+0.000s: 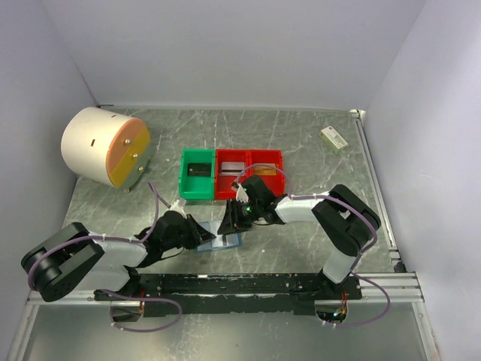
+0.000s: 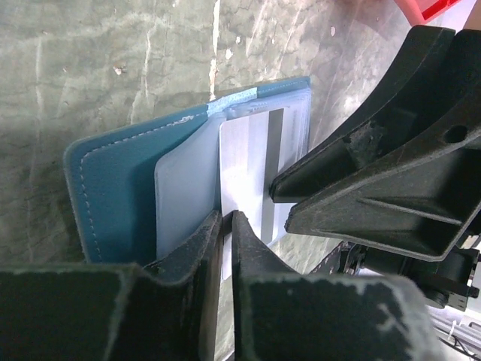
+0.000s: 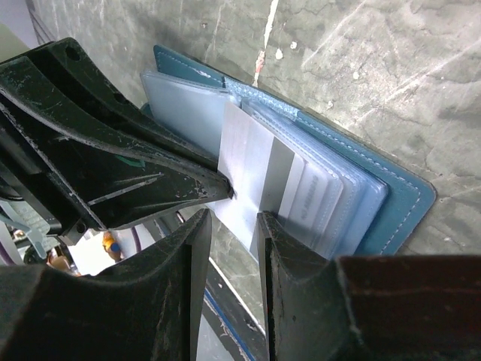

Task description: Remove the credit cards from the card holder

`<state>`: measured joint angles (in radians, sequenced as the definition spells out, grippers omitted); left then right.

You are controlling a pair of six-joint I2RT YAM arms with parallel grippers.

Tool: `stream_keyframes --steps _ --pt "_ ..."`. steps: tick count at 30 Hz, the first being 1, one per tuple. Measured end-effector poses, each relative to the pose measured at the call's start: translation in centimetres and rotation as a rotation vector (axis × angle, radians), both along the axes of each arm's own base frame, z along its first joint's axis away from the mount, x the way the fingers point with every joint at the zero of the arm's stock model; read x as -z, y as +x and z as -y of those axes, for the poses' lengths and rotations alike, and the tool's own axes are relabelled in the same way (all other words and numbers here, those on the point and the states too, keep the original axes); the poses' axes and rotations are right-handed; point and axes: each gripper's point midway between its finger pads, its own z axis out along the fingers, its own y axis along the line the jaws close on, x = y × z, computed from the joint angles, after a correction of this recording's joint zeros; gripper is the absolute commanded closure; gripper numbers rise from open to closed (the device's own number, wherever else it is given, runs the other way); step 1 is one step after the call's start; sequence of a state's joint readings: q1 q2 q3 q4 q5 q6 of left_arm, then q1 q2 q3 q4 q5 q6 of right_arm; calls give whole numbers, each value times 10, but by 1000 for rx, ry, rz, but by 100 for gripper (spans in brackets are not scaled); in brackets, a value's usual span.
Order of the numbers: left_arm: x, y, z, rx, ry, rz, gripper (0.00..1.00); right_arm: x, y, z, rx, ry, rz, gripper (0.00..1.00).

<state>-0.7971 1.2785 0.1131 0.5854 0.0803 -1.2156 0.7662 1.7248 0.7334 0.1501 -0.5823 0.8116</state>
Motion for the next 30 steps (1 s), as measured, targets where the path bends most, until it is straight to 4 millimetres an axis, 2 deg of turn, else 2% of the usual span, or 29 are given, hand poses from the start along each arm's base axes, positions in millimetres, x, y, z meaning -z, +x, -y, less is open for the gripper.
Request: stream_keyframes --steps 3,8,17,22,30 --pt "-1 0 1 3 0 0 93 1 1 1 4 -10 0 67" --pt "-7 0 -1 -2 5 6 93 -2 4 1 5 -46 25 67" --pt "-14 1 -11 -29 45 17 93 -4 25 11 38 -151 122 66" --pt "-18 4 -9 -21 66 18 93 -7 25 9 26 -147 136 66" --pt "-15 4 -9 -17 76 15 84 -4 21 5 18 -156 157 67"
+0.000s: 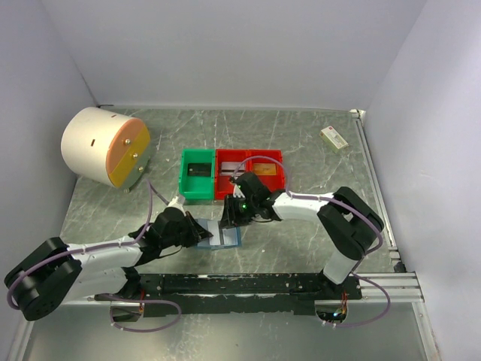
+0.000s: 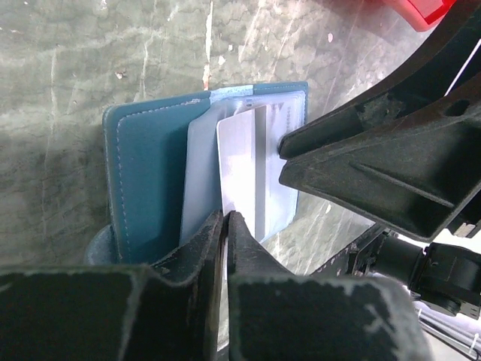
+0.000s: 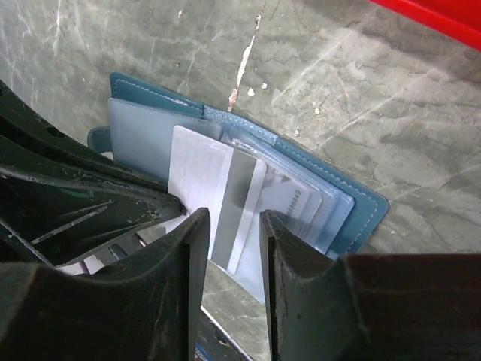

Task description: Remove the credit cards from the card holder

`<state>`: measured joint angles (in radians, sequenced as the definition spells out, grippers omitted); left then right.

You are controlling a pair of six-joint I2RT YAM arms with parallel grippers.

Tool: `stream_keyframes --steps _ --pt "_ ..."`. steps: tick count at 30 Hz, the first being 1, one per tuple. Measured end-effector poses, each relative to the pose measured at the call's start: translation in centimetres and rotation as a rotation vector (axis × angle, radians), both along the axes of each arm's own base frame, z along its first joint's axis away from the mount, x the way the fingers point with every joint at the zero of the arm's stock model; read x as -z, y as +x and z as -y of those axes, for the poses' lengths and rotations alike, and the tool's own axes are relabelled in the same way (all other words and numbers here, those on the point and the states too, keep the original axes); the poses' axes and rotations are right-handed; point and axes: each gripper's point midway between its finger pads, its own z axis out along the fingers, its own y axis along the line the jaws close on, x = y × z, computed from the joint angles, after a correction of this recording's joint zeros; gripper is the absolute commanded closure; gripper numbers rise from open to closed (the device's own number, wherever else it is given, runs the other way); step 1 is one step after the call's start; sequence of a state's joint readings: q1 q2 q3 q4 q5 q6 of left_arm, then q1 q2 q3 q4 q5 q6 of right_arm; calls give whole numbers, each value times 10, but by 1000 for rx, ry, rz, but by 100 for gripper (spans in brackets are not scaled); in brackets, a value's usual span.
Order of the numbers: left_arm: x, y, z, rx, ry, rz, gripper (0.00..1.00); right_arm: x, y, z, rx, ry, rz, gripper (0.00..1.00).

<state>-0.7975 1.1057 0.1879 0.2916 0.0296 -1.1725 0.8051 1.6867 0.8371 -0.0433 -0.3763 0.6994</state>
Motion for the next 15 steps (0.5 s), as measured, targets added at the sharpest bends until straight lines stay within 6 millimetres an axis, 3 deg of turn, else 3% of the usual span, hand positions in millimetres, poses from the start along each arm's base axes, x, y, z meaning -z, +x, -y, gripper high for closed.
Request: stream_keyframes --steps 7,15 --pt "0 0 1 5 -15 16 66 4 -3 -6 18 61 -25 68" --pt "4 -3 3 7 -61 18 64 4 -4 -10 49 124 -60 68"
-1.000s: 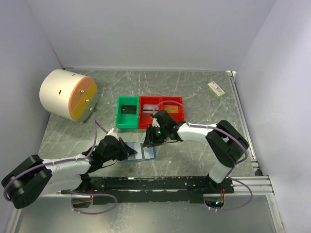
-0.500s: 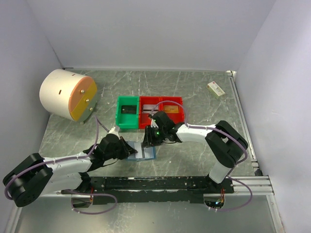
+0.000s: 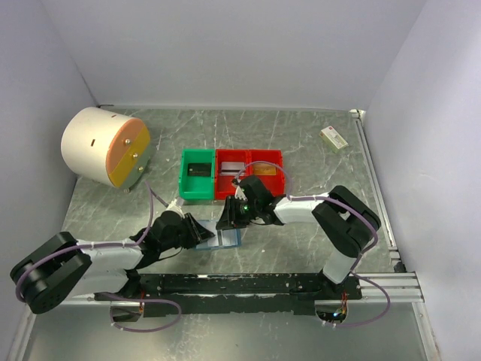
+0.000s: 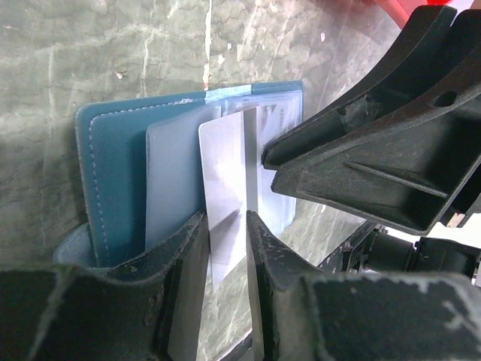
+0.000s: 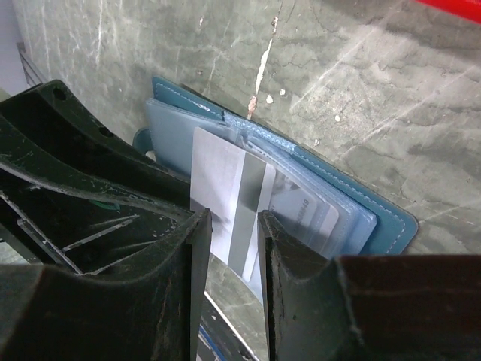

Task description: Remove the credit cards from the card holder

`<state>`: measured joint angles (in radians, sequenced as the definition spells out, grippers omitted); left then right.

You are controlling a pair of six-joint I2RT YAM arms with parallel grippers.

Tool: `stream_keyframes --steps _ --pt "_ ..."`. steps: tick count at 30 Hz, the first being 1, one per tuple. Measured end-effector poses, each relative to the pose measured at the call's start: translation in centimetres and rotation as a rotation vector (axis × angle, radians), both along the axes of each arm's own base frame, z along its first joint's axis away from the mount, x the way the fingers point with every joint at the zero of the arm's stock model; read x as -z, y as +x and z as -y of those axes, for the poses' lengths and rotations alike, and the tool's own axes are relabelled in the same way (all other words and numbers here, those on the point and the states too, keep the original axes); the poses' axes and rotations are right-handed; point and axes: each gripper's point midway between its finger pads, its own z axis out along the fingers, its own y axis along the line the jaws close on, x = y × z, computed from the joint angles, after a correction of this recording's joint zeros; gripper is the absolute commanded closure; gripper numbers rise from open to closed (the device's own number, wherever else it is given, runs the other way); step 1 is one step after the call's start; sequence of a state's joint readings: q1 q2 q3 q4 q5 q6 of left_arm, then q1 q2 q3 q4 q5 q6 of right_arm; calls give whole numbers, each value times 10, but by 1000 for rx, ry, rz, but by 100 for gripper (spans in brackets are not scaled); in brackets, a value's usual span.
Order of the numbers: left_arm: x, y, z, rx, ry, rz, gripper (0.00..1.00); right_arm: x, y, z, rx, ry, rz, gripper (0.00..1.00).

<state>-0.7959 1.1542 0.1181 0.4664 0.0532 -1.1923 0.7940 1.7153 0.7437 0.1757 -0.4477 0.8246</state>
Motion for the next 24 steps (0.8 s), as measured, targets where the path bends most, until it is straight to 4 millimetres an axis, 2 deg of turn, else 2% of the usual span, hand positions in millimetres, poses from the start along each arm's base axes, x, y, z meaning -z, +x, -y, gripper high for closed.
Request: stream_keyframes --steps 7,13,20,24 --pt "2 -1 5 1 -51 -8 75 0 0 -2 7 13 -15 68" --pt "1 -2 6 -4 -76 -17 92 0 0 -2 8 9 -18 67" --pt "-10 -1 5 -3 -67 -9 93 -1 3 0 -2 -45 7 67" --pt "-17 0 1 -11 -38 1 93 -3 6 7 1 -103 43 66"
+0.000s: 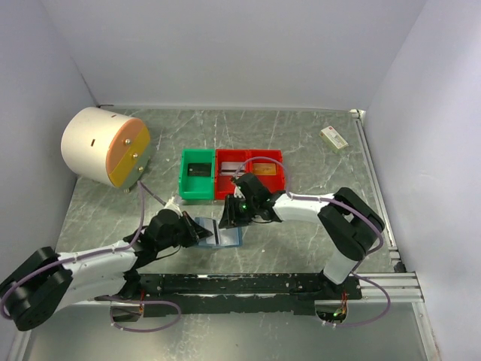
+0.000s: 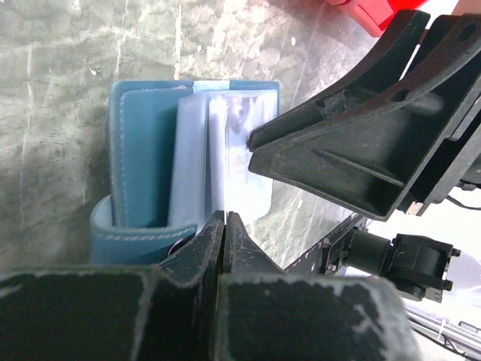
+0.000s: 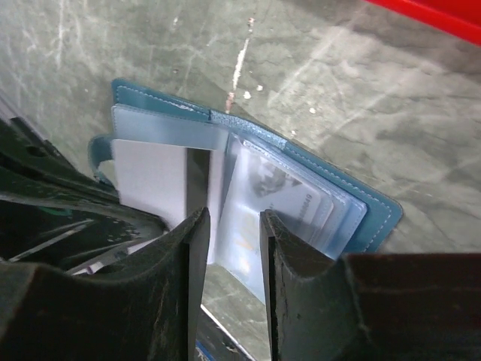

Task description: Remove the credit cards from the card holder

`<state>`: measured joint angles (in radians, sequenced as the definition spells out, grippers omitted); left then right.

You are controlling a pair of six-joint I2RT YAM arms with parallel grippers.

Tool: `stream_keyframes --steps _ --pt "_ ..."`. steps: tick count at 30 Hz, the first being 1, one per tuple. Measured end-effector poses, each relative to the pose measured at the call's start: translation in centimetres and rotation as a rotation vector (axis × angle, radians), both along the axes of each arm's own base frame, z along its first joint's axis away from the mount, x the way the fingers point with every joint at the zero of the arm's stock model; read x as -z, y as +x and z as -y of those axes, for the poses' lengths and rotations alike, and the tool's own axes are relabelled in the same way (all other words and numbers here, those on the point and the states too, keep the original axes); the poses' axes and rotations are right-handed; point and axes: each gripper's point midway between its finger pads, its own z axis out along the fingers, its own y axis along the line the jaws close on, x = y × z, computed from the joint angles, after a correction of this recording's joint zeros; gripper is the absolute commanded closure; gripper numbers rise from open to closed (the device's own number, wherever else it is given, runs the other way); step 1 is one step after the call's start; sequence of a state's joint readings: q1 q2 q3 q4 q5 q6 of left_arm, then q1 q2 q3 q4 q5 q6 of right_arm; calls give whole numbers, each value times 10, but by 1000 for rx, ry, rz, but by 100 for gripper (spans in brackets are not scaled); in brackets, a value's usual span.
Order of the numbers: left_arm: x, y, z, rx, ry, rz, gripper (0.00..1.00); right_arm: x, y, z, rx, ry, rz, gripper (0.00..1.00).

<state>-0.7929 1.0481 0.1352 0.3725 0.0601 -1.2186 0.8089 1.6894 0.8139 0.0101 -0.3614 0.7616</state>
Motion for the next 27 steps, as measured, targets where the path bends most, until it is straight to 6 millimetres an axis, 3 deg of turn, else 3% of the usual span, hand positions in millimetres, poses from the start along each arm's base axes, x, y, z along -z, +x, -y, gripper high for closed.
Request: stream_keyframes --steps 7,16,20,27 --pt "-10 4 -12 -38 56 24 93 -8 -1 7 -21 -29 23 66" --pt "4 -2 -23 -51 120 -13 93 -34 -4 -21 -92 103 25 67" --pt "5 -2 -24 -52 124 -16 93 -21 -12 -30 -129 138 -47 67" --pt "7 -2 -24 -51 131 -21 93 1 -11 -19 -102 36 -72 65"
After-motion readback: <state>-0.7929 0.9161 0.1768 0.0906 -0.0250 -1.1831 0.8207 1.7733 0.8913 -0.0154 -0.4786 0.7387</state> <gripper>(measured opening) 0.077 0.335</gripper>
